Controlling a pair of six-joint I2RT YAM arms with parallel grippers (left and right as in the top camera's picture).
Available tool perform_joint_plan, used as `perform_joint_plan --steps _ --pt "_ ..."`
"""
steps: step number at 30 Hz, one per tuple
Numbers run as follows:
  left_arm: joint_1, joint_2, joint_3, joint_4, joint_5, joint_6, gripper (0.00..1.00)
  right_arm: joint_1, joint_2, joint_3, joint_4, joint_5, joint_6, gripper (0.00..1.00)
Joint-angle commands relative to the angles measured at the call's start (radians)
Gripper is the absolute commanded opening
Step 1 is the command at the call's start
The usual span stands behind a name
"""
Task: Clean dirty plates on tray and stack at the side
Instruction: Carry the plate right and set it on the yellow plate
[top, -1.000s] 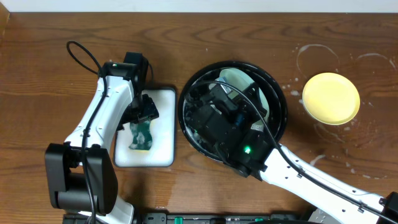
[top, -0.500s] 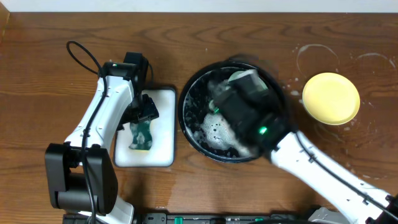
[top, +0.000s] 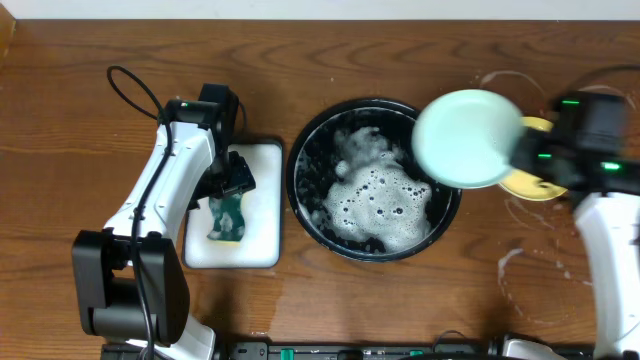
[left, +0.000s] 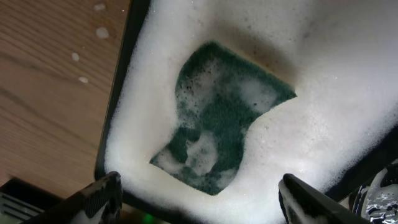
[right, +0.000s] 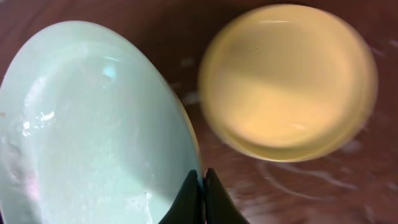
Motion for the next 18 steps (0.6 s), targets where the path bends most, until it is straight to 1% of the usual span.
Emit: perform_joint_plan --steps 1,3,5,11,12,13,14,15,18 --pt "0.004 -0.003 0.0 -0.002 -0.02 0.003 0.81 -0.167 0.052 0.007 -0.005 -0.165 0.021 0.01" --pt "0.004 -0.003 0.0 -0.002 -0.02 0.003 0.81 -0.24 0.099 0.007 -0.002 -0.165 0.021 0.01" --pt "0.004 -0.003 0.0 -0.002 -0.02 0.003 0.81 -0.283 0.141 0.007 0.016 -0.159 0.02 0.01" --pt "0.004 -0.003 0.0 -0.002 -0.02 0.003 0.81 -0.338 0.269 0.007 0.114 -0.149 0.021 0.01" --pt "0.004 -0.003 0.0 -0.002 -0.02 0.003 0.81 -0.34 0.283 0.007 0.131 -0.15 0.021 0.07" --pt "0.004 -0.003 0.0 -0.002 -0.02 0.003 0.81 -0.342 0.284 0.008 0.135 -0.154 0.026 0.22" --pt "0.004 -0.003 0.0 -0.002 -0.02 0.003 0.81 -0.341 0.277 0.009 0.135 -0.161 0.041 0.3" --pt "0.004 -0.003 0.0 -0.002 -0.02 0.003 0.81 -0.341 0.266 0.011 0.135 -0.184 0.043 0.35" --pt "0.004 -0.003 0.0 -0.002 -0.02 0.003 0.81 -0.334 0.198 0.012 0.135 -0.281 0.042 0.42"
